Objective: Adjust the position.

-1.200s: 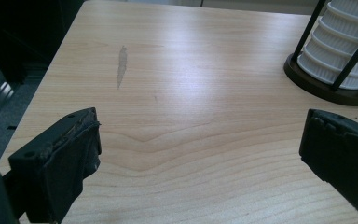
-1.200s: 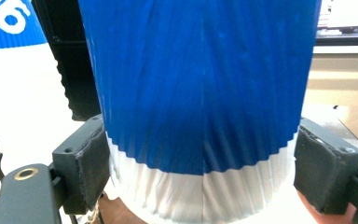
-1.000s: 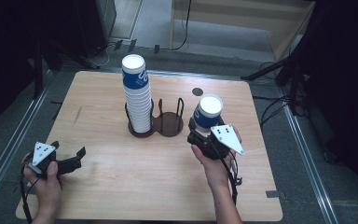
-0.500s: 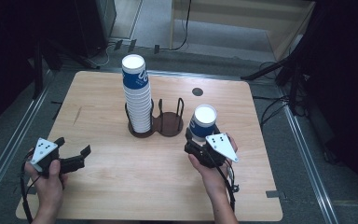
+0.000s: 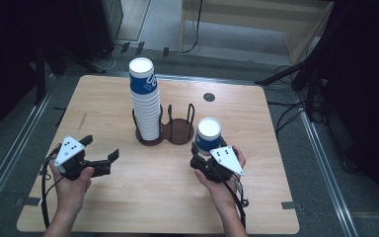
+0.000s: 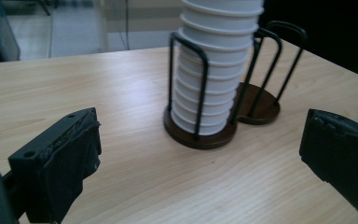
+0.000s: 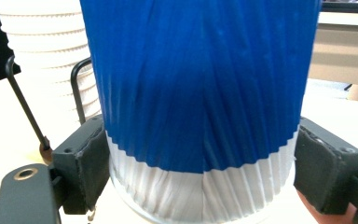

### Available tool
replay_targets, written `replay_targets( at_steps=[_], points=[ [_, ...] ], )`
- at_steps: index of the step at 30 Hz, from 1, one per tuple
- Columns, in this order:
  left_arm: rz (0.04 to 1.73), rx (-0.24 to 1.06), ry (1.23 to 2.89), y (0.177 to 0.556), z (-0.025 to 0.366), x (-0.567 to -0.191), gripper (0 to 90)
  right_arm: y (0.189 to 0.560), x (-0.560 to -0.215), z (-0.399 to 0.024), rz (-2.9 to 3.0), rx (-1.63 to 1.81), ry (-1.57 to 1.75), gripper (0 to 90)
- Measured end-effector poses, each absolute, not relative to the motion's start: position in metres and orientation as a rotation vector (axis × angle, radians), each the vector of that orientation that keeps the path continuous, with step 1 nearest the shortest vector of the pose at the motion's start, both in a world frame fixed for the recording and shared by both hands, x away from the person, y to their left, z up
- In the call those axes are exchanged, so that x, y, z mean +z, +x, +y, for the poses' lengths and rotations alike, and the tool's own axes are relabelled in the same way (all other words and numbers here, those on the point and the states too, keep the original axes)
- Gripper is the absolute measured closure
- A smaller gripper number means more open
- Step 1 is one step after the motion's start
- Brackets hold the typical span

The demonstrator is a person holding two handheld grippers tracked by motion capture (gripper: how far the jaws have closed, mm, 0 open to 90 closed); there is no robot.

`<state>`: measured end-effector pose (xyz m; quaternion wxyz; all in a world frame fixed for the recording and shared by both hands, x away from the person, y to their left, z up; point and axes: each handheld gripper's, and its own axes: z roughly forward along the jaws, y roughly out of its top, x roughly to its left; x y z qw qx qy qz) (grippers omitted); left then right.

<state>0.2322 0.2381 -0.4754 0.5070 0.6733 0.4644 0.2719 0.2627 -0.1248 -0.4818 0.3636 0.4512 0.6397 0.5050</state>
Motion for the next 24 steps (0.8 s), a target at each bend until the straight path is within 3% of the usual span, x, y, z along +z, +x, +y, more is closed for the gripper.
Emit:
replay_targets(
  at_steps=[24],
  points=[
    [0.941, 0.440, 1.730, 0.231, 0.196, -0.458, 0.7, 0.243, -0.505, -0.085, 1.769, 1.187, 0.964, 15.3]
  ],
)
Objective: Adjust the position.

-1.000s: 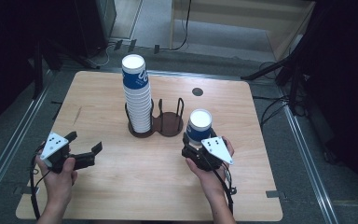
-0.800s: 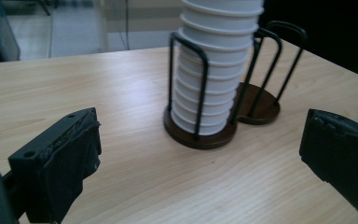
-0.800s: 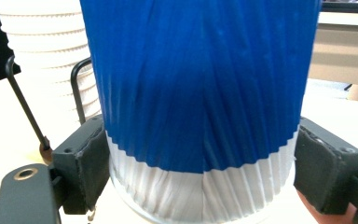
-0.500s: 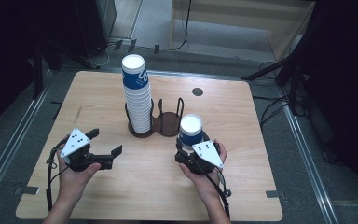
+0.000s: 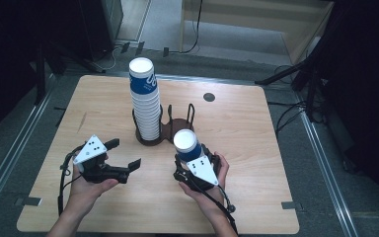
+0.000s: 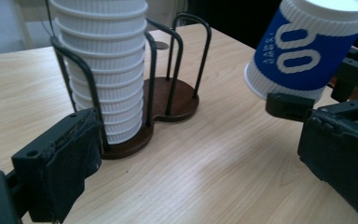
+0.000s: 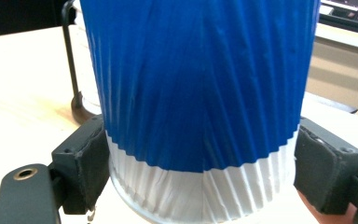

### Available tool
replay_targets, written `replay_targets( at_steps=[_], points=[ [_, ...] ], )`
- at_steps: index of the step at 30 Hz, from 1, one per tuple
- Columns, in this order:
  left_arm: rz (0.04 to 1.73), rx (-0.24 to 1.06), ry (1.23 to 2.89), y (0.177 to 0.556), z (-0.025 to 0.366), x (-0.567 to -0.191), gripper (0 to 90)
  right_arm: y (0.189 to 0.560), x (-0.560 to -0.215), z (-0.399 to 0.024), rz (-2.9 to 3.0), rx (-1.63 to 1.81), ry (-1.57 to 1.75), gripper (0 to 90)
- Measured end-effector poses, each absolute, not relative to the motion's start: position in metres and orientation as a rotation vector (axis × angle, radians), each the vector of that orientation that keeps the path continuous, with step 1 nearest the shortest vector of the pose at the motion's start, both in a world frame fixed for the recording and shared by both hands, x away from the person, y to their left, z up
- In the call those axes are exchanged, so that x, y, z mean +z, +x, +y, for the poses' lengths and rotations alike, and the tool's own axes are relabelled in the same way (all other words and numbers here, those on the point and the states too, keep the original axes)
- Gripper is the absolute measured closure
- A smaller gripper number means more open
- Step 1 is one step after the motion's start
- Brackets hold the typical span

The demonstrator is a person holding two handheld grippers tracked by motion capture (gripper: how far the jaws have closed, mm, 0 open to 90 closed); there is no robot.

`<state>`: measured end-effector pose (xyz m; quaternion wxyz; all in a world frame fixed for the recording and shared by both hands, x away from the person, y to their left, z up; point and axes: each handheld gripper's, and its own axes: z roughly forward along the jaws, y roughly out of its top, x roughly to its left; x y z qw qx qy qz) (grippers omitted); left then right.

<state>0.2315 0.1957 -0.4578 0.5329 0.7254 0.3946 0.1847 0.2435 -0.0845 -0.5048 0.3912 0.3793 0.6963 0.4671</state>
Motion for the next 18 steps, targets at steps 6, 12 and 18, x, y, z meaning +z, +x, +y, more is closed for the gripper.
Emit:
replay_targets(
  at_steps=[6, 12, 18],
  points=[
    [0.929, 0.433, 1.737, 0.230, 0.189, -0.454, 4.5, 0.238, -0.509, -0.075, 1.787, 1.154, 0.912, 15.4],
    [0.905, 0.405, 1.763, 0.230, 0.181, -0.455, 5.6, 0.233, -0.514, -0.067, 1.804, 1.111, 0.847, 15.3],
    [0.879, 0.362, 1.788, 0.229, 0.173, -0.457, 7.1, 0.228, -0.516, -0.061, 1.814, 1.081, 0.785, 15.3]
  ],
)
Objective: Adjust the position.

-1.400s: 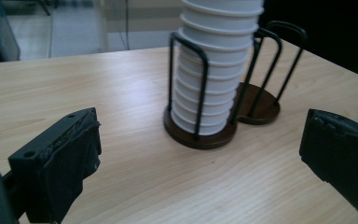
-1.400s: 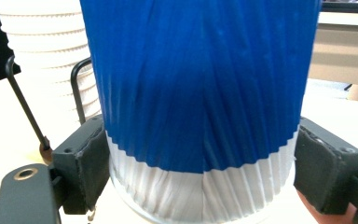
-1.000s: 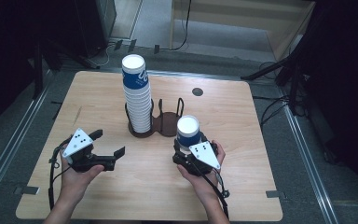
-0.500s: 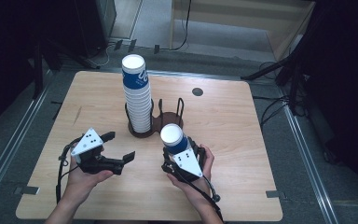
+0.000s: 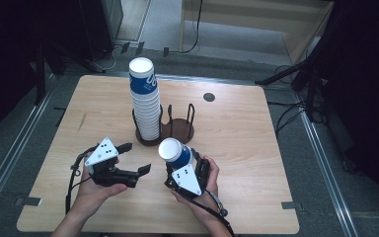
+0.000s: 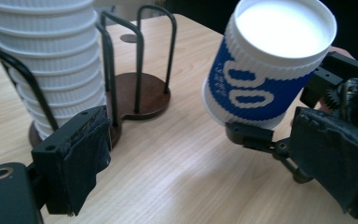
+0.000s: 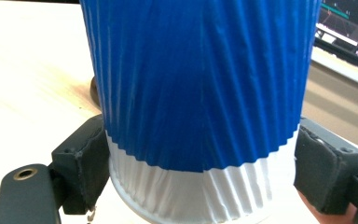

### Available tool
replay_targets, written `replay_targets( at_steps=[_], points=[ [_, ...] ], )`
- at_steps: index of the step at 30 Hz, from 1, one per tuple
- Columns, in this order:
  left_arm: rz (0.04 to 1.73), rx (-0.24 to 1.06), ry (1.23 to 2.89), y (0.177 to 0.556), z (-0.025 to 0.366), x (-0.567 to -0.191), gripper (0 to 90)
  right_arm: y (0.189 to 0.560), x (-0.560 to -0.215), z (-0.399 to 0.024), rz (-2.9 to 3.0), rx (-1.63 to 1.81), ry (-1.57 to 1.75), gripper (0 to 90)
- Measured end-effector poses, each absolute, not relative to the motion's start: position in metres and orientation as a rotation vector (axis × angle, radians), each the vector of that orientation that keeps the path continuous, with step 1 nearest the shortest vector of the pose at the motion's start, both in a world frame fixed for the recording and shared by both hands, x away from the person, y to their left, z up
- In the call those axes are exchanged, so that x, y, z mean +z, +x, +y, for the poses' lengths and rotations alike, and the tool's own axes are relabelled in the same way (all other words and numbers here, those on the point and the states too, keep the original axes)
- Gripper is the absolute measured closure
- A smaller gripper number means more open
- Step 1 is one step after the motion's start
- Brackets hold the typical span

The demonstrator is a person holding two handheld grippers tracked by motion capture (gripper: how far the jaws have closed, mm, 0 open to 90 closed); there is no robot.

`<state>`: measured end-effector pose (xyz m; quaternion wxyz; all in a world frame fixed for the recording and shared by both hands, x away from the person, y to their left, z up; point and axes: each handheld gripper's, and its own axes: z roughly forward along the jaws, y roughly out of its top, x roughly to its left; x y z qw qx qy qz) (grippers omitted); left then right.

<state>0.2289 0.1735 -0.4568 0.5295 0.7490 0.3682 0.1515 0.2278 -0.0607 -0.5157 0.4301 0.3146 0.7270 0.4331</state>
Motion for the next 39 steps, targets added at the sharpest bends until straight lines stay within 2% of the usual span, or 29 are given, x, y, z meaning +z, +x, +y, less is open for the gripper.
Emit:
replay_targets(
  at_steps=[22, 34, 36, 38, 39],
  points=[
    [0.779, 0.296, 1.879, 0.225, 0.153, -0.459, 14.2, 0.216, -0.528, -0.041, 1.837, 0.944, 0.577, 15.2],
    [0.796, 0.264, 1.894, 0.226, 0.150, -0.460, 16.0, 0.209, -0.533, -0.033, 1.838, 0.881, 0.464, 15.1],
    [0.793, 0.262, 1.897, 0.226, 0.148, -0.459, 18.1, 0.208, -0.534, -0.032, 1.841, 0.876, 0.448, 15.1],
    [0.792, 0.266, 1.896, 0.225, 0.147, -0.459, 25.3, 0.206, -0.534, -0.032, 1.833, 0.860, 0.422, 15.0],
    [0.779, 0.265, 1.904, 0.225, 0.146, -0.458, 26.1, 0.206, -0.534, -0.033, 1.832, 0.861, 0.415, 14.8]
  ],
)
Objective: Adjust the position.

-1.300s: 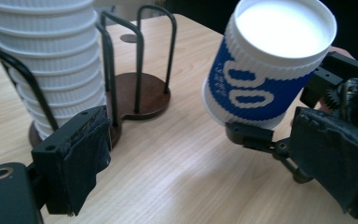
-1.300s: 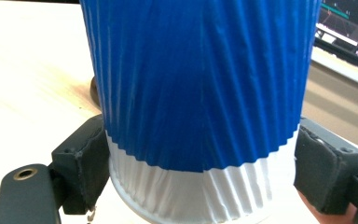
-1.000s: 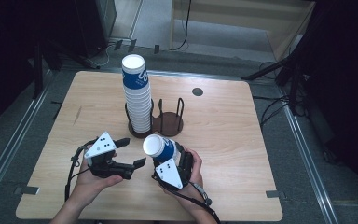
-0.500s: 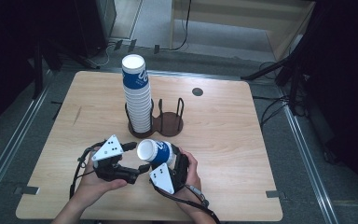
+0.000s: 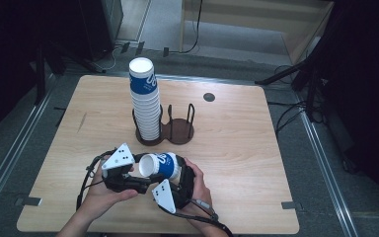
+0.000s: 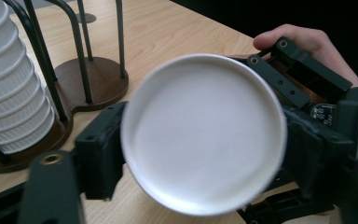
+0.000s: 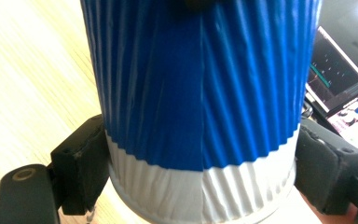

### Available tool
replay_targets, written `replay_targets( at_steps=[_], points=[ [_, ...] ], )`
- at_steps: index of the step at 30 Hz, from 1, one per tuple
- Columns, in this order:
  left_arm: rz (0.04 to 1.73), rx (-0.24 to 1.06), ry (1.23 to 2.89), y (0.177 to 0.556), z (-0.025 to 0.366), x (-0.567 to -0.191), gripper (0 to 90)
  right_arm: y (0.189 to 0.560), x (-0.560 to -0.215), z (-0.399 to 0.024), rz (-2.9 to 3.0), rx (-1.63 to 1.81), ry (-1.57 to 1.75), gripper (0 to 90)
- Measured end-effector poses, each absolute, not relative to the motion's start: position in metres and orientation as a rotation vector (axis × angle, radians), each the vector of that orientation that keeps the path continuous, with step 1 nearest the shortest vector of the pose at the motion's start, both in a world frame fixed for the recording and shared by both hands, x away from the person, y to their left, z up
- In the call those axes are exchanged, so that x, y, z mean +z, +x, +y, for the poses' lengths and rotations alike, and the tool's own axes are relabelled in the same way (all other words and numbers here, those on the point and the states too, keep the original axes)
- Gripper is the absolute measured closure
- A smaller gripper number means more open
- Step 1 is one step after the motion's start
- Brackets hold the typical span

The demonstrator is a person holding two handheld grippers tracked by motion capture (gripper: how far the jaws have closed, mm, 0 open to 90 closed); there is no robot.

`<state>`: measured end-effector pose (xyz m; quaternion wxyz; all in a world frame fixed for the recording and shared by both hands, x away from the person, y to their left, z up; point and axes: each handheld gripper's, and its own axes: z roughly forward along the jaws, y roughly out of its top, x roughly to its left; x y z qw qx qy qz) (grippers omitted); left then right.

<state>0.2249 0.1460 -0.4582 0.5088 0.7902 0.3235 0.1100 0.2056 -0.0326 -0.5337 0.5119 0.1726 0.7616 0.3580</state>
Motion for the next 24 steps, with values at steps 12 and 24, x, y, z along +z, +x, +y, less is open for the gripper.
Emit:
replay_targets(
  at_steps=[12, 24],
  points=[
    [0.784, 0.224, 1.828, 0.230, 0.151, -0.459, 28.0, 0.206, -0.527, -0.038, 1.864, 0.903, 0.442, 10.9],
    [0.803, 0.320, 1.708, 0.232, 0.166, -0.461, 28.1, 0.210, -0.515, -0.050, 1.832, 0.990, 0.535, 5.9]
  ],
)
